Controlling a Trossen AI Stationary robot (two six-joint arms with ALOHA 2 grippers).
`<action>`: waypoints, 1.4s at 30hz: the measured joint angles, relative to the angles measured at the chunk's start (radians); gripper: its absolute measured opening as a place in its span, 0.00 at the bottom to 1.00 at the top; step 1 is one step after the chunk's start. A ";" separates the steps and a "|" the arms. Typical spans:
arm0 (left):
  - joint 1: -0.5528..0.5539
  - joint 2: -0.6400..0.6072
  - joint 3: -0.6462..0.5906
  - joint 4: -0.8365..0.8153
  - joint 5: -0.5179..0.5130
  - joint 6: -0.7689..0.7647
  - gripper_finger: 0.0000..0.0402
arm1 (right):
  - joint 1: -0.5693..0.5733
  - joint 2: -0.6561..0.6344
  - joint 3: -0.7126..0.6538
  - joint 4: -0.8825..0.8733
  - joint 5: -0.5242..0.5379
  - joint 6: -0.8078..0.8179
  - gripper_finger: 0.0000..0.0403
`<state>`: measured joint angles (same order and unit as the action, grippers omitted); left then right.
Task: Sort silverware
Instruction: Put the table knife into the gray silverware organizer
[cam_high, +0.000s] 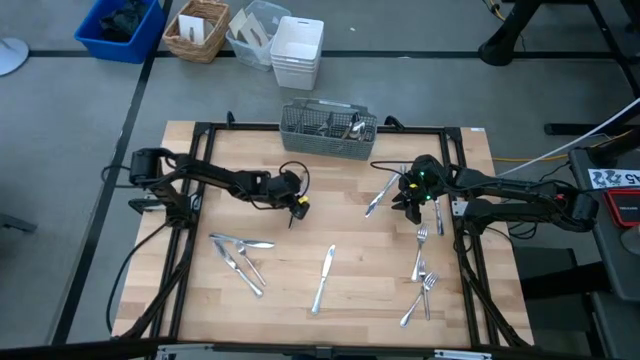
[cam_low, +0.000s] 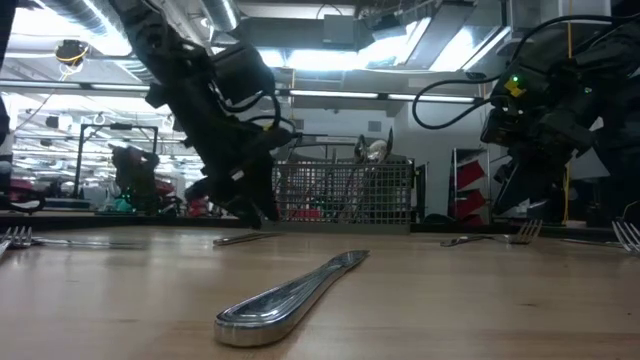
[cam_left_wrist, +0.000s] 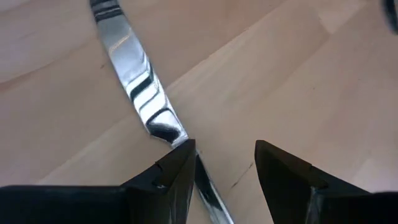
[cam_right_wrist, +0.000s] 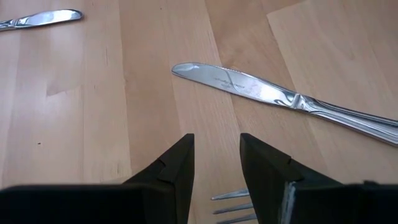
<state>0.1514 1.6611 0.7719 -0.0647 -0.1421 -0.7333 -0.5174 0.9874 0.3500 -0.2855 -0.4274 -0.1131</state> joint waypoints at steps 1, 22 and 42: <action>0.000 0.011 0.003 -0.003 0.000 0.004 0.40 | 0.000 0.000 0.000 -0.001 -0.001 0.000 0.33; 0.000 0.031 0.097 -0.267 0.001 -0.015 0.40 | 0.000 0.000 0.000 0.000 0.000 -0.024 0.33; 0.002 0.087 0.118 -0.350 -0.136 0.061 0.40 | 0.000 0.000 0.000 0.050 0.000 0.007 0.33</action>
<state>0.1537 1.7477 0.8894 -0.4143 -0.2776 -0.6725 -0.5171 0.9872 0.3500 -0.2356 -0.4274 -0.1061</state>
